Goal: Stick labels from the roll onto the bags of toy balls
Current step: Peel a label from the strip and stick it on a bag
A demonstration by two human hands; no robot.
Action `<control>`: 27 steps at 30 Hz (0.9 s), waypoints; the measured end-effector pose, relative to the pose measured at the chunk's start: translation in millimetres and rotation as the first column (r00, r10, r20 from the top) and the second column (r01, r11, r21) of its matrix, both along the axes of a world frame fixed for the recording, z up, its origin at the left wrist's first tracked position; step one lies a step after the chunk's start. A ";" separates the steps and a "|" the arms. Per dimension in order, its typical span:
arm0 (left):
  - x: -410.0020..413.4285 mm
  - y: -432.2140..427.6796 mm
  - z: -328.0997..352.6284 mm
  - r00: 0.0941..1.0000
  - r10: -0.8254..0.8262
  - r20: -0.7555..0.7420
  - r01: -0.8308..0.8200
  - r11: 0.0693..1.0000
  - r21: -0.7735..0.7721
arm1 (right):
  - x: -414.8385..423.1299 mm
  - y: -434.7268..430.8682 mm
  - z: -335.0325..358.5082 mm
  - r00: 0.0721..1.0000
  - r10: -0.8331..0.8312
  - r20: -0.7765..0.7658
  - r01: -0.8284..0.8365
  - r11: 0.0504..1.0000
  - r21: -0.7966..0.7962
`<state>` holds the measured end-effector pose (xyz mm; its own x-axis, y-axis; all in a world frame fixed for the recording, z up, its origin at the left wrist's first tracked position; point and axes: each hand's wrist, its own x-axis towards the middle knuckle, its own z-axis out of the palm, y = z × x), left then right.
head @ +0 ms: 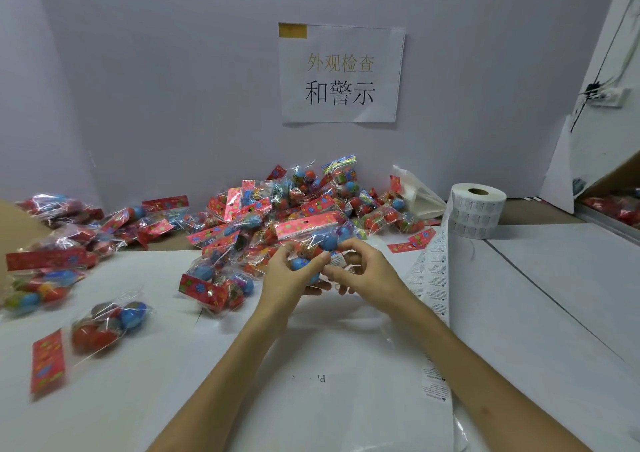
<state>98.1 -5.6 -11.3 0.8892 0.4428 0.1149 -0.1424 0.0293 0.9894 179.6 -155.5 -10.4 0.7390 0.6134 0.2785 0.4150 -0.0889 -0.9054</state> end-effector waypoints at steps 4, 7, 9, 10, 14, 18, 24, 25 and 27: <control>-0.3 1.3 -0.6 1.000 -0.004 -0.011 0.004 1.000 -0.024 | -0.6 0.4 0.3 1.000 0.020 0.001 -0.020 1.000 -0.014; 0.6 3.2 -0.6 1.000 0.002 -0.021 -0.004 0.998 -0.064 | -1.4 -1.6 3.5 0.998 0.059 -0.013 -0.060 0.998 -0.034; 1.3 2.5 -0.1 1.000 0.009 -0.025 -0.010 0.998 -0.059 | -1.6 -2.4 5.9 0.998 0.048 -0.037 -0.049 0.999 -0.016; 2.1 1.9 -0.6 1.000 0.011 -0.026 -0.012 0.999 -0.040 | -0.8 -2.5 6.4 0.999 0.029 -0.040 -0.030 1.000 -0.005; 3.2 2.8 -1.2 0.999 0.013 -0.050 -0.016 0.998 -0.053 | 0.7 -1.7 7.7 0.998 0.018 -0.060 -0.019 1.000 -0.008; 1.8 3.5 2.1 0.997 0.012 -0.075 -0.018 0.997 -0.074 | -0.8 -2.2 10.9 0.990 0.028 -0.135 -0.025 0.999 0.019; -1.4 -1.2 0.1 0.983 -0.163 -0.086 0.168 0.985 0.048 | 8.0 -10.1 18.3 0.988 -0.032 -0.152 0.041 0.997 0.062; -1.7 -2.1 -1.1 0.974 -0.199 -0.105 0.209 0.974 0.088 | 9.4 -13.5 20.9 0.988 -0.026 -0.155 0.039 0.996 0.082; -1.5 -3.1 -3.5 0.962 -0.240 -0.127 0.257 0.956 0.141 | 15.3 -19.9 22.3 0.988 -0.037 -0.152 0.053 0.994 0.101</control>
<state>96.6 -8.8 -14.9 0.9798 0.1903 0.0622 -0.0427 -0.1049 0.9936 194.9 -175.4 11.9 0.8034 0.5520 0.2235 0.2721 -0.0064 -0.9623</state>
